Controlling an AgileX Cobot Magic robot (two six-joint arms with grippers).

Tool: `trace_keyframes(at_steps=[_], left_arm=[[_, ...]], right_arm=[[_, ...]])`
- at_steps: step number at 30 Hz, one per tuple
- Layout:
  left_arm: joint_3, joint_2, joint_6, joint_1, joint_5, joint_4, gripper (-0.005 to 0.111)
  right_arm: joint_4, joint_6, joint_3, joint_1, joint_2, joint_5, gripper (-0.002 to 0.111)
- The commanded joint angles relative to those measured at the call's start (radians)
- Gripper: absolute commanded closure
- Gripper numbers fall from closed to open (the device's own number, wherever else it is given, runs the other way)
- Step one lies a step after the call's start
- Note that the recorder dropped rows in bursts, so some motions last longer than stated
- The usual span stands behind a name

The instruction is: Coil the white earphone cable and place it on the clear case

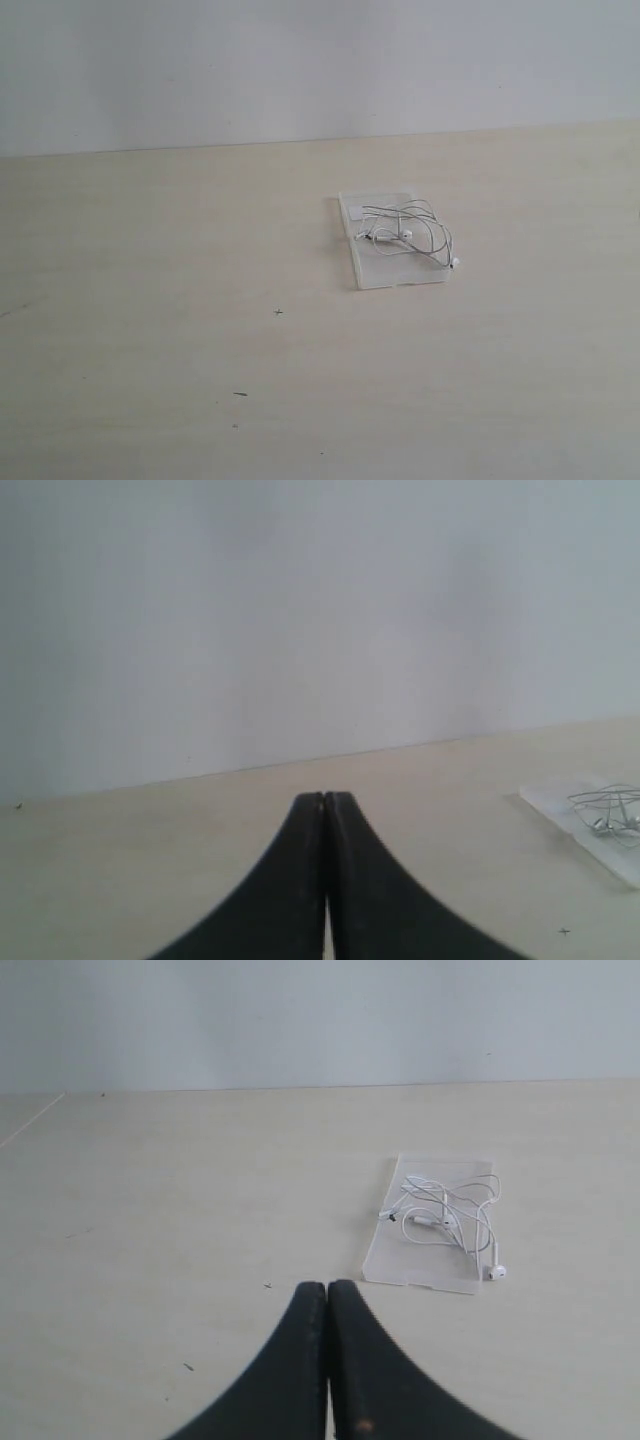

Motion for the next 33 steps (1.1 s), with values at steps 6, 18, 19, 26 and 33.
trace_keyframes(at_steps=[6, 18, 19, 26, 33], left_arm=[[0.268, -0.004, -0.059, 0.075, -0.274, -0.038, 0.107], [0.268, -0.004, -0.142, 0.160, -0.188, -0.040, 0.107], [0.268, -0.004, -0.142, 0.169, -0.165, -0.040, 0.107], [0.268, -0.004, -0.139, 0.175, -0.053, -0.038, 0.107], [0.268, -0.004, -0.139, 0.175, -0.050, -0.038, 0.107]], right_arm=[[-0.006, -0.001, 0.004, -0.003, -0.005, -0.006, 0.108], [-0.006, -0.001, 0.004, -0.003, -0.005, -0.006, 0.108], [-0.006, -0.001, 0.004, -0.003, -0.005, -0.006, 0.108], [-0.006, -0.001, 0.004, -0.003, -0.005, -0.006, 0.108], [-0.006, -0.001, 0.004, -0.003, -0.005, -0.006, 0.108]])
